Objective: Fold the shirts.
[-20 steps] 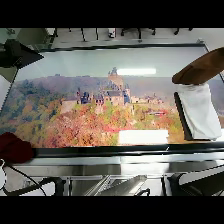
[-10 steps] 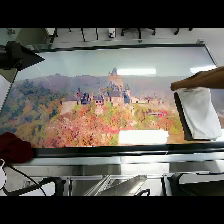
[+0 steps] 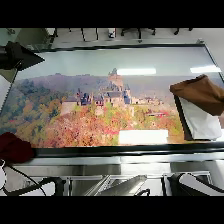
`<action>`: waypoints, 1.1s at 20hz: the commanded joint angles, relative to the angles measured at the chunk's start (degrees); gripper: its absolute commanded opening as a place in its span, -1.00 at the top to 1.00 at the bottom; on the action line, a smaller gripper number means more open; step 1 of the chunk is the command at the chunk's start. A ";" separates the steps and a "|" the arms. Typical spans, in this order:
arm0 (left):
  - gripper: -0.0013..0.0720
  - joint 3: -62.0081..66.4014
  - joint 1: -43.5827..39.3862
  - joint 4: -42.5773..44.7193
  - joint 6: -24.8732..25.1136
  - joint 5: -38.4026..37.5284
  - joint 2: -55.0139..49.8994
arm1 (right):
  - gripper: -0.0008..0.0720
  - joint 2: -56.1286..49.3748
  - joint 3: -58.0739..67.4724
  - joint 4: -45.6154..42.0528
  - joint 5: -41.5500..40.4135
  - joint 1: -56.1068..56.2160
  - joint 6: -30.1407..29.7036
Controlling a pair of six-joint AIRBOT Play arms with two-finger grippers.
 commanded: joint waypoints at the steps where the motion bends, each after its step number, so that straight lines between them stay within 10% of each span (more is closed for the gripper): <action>1: 0.91 -0.02 -0.04 -0.02 0.02 0.37 -0.02 | 0.92 6.08 -9.84 -2.62 3.30 -7.02 1.55; 10: 0.91 -0.02 -0.07 -0.02 0.00 -0.52 -0.02 | 0.86 6.49 -23.30 -3.23 12.33 -12.39 -3.78; 11: 0.91 0.00 -0.04 -0.02 0.02 -0.52 -0.02 | 0.32 6.16 -23.28 -3.26 12.26 -12.39 -6.10; 12: 0.91 -0.02 -0.04 0.00 0.02 -0.55 -0.02 | -0.87 6.14 -23.21 -3.26 12.24 -12.41 -9.27; 22: 0.91 -0.02 -0.07 -0.02 0.00 -1.73 -0.04 | -0.93 8.68 -6.64 9.22 5.51 -8.96 -13.99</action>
